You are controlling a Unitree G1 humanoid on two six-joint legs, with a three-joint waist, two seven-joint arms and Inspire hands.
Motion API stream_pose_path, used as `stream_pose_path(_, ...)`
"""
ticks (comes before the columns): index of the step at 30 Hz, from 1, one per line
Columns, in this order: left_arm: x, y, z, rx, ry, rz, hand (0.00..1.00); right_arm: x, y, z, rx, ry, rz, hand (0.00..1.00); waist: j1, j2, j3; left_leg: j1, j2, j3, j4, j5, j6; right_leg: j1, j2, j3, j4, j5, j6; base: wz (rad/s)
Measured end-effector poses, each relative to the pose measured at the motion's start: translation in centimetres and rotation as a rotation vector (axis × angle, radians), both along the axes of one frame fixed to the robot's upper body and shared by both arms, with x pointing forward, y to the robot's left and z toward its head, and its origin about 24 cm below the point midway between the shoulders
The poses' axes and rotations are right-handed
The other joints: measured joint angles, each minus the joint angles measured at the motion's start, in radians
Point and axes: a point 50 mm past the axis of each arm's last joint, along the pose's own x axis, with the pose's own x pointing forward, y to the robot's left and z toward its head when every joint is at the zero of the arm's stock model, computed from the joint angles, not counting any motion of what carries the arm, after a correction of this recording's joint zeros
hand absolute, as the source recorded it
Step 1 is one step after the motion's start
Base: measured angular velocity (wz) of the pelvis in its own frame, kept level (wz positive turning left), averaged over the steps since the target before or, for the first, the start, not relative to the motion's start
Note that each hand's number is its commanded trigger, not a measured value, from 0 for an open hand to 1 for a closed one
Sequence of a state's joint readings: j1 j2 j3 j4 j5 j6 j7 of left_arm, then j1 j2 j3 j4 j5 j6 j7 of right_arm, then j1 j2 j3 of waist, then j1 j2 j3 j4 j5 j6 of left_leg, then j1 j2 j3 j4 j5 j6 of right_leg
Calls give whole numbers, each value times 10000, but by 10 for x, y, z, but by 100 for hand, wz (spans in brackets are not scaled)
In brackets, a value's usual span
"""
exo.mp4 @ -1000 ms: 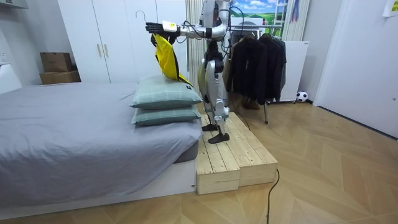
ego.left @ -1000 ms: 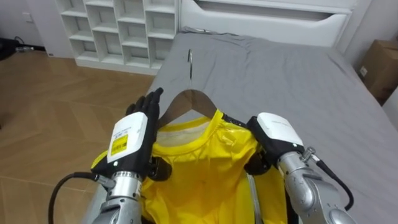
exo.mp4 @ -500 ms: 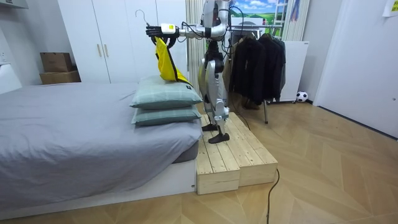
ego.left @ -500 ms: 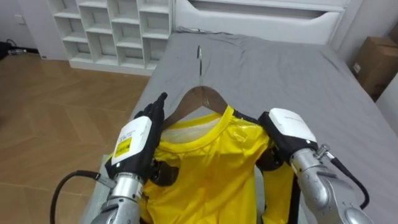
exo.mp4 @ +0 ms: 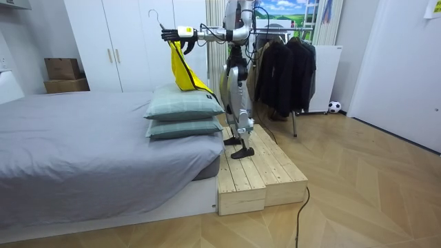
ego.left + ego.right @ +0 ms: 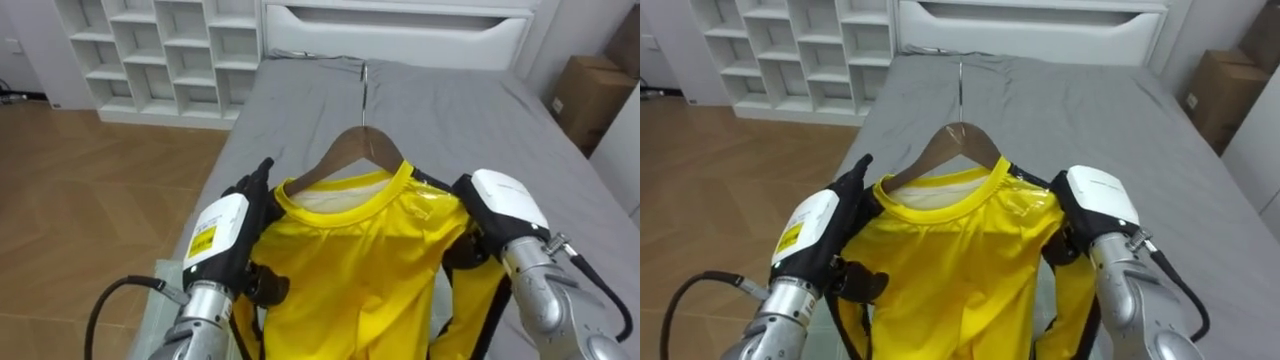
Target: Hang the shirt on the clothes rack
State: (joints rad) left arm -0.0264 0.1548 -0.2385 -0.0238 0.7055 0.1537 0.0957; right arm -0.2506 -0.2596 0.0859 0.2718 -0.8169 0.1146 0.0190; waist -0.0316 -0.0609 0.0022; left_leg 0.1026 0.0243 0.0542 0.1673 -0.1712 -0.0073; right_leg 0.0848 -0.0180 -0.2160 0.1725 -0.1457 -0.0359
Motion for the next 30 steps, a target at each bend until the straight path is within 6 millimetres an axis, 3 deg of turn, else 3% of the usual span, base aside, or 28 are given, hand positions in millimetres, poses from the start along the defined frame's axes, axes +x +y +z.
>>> stream_pose_path(9,-4,16,-4,126,162,489,0,-8,-19,-24,-255,511,-924,100,42,-284,28,99,-11,30,-18,0,0,48,7,112,-27,0,0,-2)
stream_pose_path(26,-10,31,-8,-588,-67,1389,0,-24,-29,-39,-269,391,-1435,100,7,-135,39,164,7,273,-38,0,0,41,14,254,4,1,-3,-1)
stream_pose_path(30,-16,43,-11,-882,-97,2014,0,-27,-36,-38,-219,358,-1745,100,34,-70,25,286,21,291,-98,-1,0,135,27,260,-1,1,-2,0)
